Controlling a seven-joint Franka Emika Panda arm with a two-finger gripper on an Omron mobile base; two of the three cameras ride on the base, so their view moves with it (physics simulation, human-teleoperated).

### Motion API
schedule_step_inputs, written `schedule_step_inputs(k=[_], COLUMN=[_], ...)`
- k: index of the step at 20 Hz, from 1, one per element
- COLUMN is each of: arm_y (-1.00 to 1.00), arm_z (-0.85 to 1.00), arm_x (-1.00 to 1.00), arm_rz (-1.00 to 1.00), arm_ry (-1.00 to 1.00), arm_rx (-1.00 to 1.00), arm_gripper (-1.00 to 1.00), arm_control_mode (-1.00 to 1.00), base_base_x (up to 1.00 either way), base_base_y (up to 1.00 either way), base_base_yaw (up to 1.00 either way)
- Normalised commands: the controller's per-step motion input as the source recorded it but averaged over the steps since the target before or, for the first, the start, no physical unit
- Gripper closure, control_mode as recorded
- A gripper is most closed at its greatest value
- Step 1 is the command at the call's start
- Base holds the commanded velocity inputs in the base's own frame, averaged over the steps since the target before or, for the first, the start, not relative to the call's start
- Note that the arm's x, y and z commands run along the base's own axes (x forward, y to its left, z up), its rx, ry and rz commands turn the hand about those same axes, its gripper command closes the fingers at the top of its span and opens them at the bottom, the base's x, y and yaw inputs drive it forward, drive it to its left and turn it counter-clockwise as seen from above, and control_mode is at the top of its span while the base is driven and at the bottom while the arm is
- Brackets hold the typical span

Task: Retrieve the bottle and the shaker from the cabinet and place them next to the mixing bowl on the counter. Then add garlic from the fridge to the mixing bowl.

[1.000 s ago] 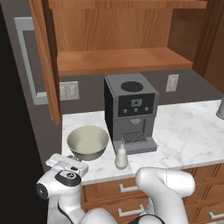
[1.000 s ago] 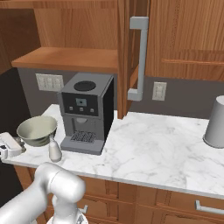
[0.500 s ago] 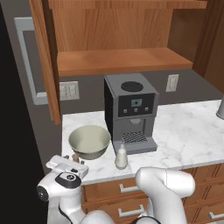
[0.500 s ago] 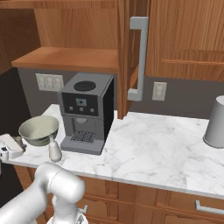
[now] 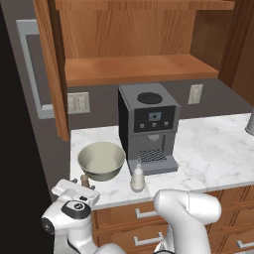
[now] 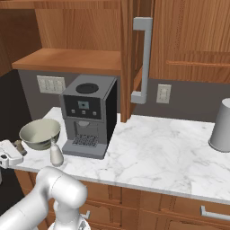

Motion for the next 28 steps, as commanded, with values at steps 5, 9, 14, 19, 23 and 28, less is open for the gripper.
schedule_step_inputs(k=[5, 9, 14, 19, 23, 28], arm_y=[0.09, 0.14, 0.06, -0.02, -0.22, -0.70], arm_z=[0.02, 0.32, 0.72, 0.62, 0.31, 0.22], arm_x=[-0.12, -0.25, -0.29, -0.55, -0.63, -0.76], arm_rz=[0.00, 0.00, 0.00, 0.00, 0.03, 0.13], arm_ry=[0.00, 0.03, 0.17, 0.17, 0.17, 0.03], arm_rx=[0.00, 0.00, 0.00, -0.02, -0.09, -0.12], arm_gripper=[-1.00, -1.00, -1.00, -1.00, -1.00, -1.00], arm_control_mode=[-1.00, -1.00, -1.00, -1.00, -1.00, -1.00], base_base_x=[0.00, 0.00, 0.00, 0.00, 0.00, 0.00], base_base_y=[0.00, 0.00, 0.00, 0.00, 0.00, 0.00], base_base_yaw=[0.00, 0.00, 0.00, 0.00, 0.00, 0.00])
